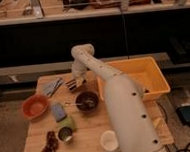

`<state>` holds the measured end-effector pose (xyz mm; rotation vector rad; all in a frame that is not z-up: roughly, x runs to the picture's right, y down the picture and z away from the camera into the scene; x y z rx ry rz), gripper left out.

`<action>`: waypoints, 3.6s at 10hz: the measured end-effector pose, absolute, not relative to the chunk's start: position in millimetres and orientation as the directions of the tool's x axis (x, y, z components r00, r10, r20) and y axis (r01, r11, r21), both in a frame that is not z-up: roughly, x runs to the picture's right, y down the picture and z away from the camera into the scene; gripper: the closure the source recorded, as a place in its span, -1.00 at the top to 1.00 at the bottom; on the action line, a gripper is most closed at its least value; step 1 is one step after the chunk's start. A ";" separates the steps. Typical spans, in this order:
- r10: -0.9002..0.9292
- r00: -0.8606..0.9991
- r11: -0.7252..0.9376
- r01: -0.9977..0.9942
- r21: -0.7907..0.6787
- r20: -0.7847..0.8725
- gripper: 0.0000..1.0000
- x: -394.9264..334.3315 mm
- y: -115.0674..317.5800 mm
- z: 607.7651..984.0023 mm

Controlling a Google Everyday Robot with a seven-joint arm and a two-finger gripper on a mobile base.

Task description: Wipe table surface with eraser

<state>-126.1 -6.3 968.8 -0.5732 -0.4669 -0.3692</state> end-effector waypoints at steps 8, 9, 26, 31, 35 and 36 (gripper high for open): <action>-0.302 0.745 0.807 0.532 -0.257 0.594 -0.81 -162.7 5.7 967.4; -0.308 0.732 0.808 0.538 -0.239 0.607 -0.81 -161.6 6.8 963.0; -0.318 0.754 0.789 0.547 -0.281 0.575 -0.81 -101.4 43.7 939.2; -0.293 0.796 0.814 0.498 -0.299 0.529 -0.81 -91.9 7.3 964.4; -0.298 0.799 0.823 0.493 -0.284 0.523 -0.81 -128.8 -11.7 984.8; -0.304 0.793 0.823 0.498 -0.274 0.527 -0.81 -137.8 -12.4 984.6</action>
